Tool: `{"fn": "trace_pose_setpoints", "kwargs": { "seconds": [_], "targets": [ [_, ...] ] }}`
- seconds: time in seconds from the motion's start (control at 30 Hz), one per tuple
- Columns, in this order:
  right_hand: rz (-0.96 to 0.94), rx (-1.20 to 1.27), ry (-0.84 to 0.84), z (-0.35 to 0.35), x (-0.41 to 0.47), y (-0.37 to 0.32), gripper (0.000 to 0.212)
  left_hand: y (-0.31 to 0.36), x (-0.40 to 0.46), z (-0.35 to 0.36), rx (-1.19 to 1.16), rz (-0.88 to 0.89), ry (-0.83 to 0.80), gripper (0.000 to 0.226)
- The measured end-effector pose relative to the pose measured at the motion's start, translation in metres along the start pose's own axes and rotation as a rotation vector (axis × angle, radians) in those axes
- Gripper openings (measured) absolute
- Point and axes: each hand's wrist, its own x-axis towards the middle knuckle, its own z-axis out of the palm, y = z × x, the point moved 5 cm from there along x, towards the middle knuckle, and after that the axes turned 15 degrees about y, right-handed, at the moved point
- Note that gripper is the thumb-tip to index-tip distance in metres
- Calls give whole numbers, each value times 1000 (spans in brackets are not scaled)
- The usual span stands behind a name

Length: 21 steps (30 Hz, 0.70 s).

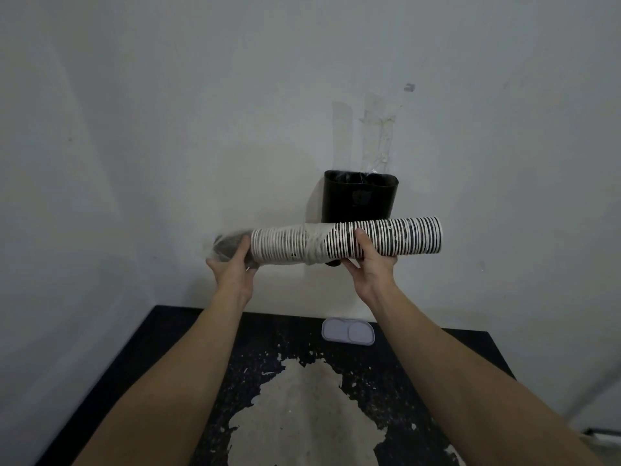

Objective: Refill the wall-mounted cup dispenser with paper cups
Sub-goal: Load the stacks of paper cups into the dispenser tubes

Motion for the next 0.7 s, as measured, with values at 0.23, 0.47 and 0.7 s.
{"fn": "trace_pose_setpoints", "kwargs": {
  "seconds": [0.23, 0.47, 0.7],
  "targets": [
    [-31, -54, -68, 8, -3, 1, 89, -3, 9, -6, -70, -28, 83, 70],
    [-72, -49, -45, 11, -1, -7, 90, -7, 13, -13, -41, -105, 46, 62],
    [-93, -84, -96, 15, -8, -2, 86, -13, -9, 3, 44, -34, 1, 79]
  ]
}}
